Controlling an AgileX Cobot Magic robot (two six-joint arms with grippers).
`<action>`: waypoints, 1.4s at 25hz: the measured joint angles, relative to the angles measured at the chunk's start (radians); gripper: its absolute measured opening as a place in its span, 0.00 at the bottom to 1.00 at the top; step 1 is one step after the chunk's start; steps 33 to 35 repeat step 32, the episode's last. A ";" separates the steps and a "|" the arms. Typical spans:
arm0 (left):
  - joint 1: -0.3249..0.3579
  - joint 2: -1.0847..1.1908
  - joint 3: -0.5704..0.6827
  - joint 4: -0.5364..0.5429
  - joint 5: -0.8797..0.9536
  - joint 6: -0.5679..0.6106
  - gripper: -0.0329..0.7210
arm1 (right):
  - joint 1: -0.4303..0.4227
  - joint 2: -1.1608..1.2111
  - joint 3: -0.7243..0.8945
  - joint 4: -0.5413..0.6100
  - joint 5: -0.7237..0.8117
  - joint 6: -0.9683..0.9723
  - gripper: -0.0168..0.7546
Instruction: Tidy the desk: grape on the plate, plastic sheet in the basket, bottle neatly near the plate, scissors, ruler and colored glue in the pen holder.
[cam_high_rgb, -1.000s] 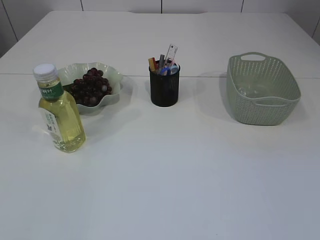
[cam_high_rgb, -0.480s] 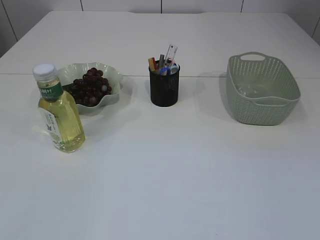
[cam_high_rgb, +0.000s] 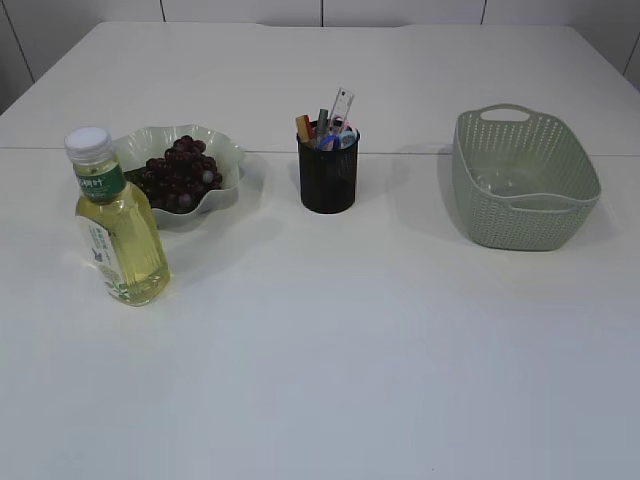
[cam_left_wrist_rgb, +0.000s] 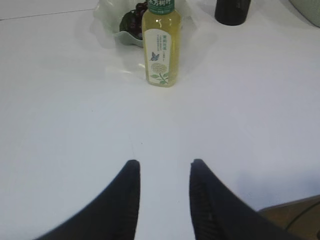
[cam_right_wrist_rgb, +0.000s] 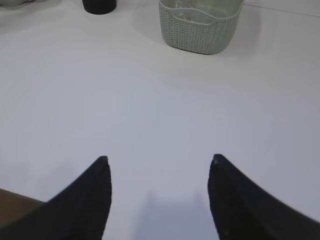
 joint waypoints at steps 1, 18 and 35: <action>0.009 0.000 0.000 0.000 0.000 0.000 0.37 | 0.000 0.000 0.000 0.000 0.000 0.000 0.64; 0.019 0.000 0.000 0.007 0.000 0.000 0.36 | 0.000 0.000 0.000 0.000 0.000 0.000 0.64; 0.019 0.000 0.000 0.007 0.000 0.000 0.36 | 0.000 0.000 0.000 0.000 0.000 0.000 0.64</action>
